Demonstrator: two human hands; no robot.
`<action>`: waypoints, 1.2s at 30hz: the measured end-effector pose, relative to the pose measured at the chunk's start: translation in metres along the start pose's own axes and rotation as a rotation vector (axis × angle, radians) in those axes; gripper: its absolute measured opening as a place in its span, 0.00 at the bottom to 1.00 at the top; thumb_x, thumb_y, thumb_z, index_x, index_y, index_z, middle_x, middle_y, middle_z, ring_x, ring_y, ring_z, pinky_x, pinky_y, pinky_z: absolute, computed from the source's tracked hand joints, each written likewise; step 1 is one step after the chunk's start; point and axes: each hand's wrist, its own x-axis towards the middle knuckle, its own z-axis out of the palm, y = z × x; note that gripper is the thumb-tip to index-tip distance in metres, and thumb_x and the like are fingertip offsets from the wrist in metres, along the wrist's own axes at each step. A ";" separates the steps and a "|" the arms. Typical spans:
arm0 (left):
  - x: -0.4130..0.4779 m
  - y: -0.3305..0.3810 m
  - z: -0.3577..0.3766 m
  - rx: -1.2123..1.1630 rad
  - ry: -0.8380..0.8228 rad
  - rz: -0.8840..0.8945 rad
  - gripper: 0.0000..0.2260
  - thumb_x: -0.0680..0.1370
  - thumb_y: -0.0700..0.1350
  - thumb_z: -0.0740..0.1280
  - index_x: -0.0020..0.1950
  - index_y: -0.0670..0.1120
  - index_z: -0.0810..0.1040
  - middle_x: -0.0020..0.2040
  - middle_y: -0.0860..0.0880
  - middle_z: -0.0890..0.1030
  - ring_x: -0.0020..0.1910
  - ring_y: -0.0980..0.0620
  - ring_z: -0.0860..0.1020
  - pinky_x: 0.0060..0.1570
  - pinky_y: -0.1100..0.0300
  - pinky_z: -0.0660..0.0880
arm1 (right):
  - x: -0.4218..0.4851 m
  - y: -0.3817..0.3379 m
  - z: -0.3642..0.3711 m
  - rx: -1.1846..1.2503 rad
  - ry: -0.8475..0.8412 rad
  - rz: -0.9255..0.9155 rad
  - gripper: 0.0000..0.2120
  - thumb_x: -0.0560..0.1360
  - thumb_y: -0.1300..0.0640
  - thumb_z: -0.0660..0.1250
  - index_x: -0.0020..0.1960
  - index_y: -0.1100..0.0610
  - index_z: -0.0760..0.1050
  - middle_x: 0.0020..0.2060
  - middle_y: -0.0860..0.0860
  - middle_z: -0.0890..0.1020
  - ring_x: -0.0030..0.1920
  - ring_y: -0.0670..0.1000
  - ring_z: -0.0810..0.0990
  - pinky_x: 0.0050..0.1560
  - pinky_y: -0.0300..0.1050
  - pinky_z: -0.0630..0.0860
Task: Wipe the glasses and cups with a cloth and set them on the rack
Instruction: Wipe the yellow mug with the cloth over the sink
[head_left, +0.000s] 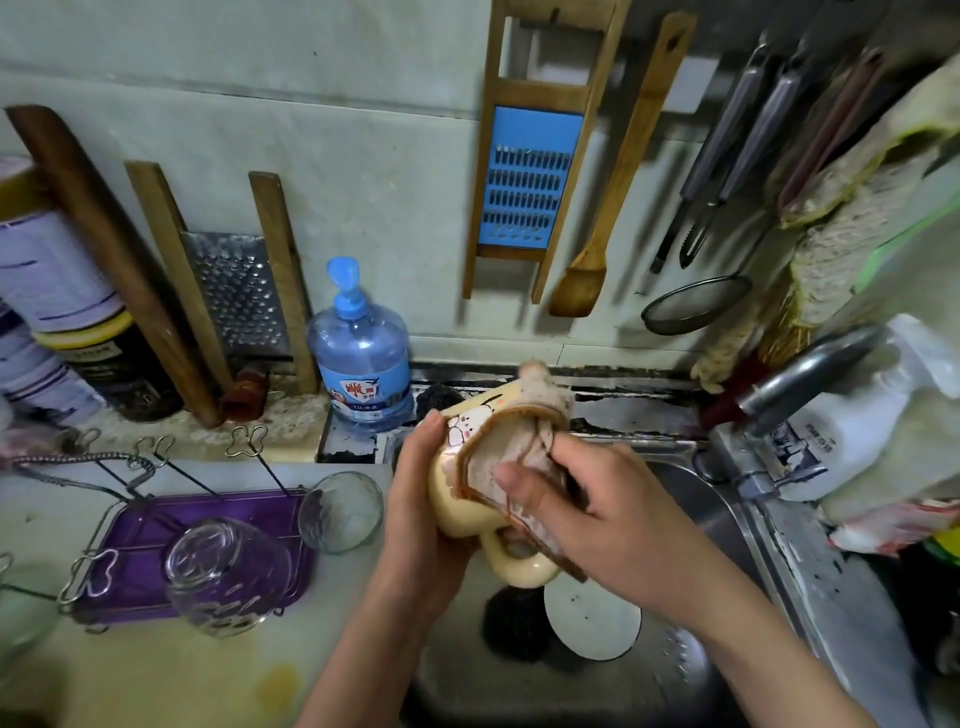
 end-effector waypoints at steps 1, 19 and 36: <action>0.000 0.004 -0.001 0.034 -0.011 0.031 0.15 0.74 0.53 0.64 0.46 0.44 0.84 0.41 0.43 0.84 0.40 0.47 0.82 0.42 0.56 0.79 | 0.002 0.000 -0.002 0.095 -0.077 0.053 0.34 0.71 0.26 0.56 0.39 0.59 0.74 0.29 0.49 0.80 0.31 0.46 0.78 0.37 0.50 0.76; -0.007 0.027 -0.002 0.142 -0.159 -0.024 0.11 0.72 0.49 0.65 0.37 0.46 0.85 0.36 0.44 0.83 0.33 0.49 0.82 0.34 0.61 0.79 | -0.003 0.001 0.005 0.016 -0.456 -0.176 0.18 0.79 0.43 0.56 0.59 0.54 0.74 0.59 0.48 0.78 0.59 0.41 0.72 0.64 0.32 0.65; -0.015 0.029 -0.002 0.296 -0.084 -0.021 0.09 0.69 0.51 0.68 0.38 0.46 0.80 0.30 0.48 0.80 0.26 0.51 0.78 0.26 0.61 0.74 | -0.009 -0.010 0.013 0.740 -0.334 0.105 0.18 0.78 0.39 0.54 0.51 0.51 0.73 0.47 0.37 0.81 0.47 0.34 0.80 0.47 0.28 0.74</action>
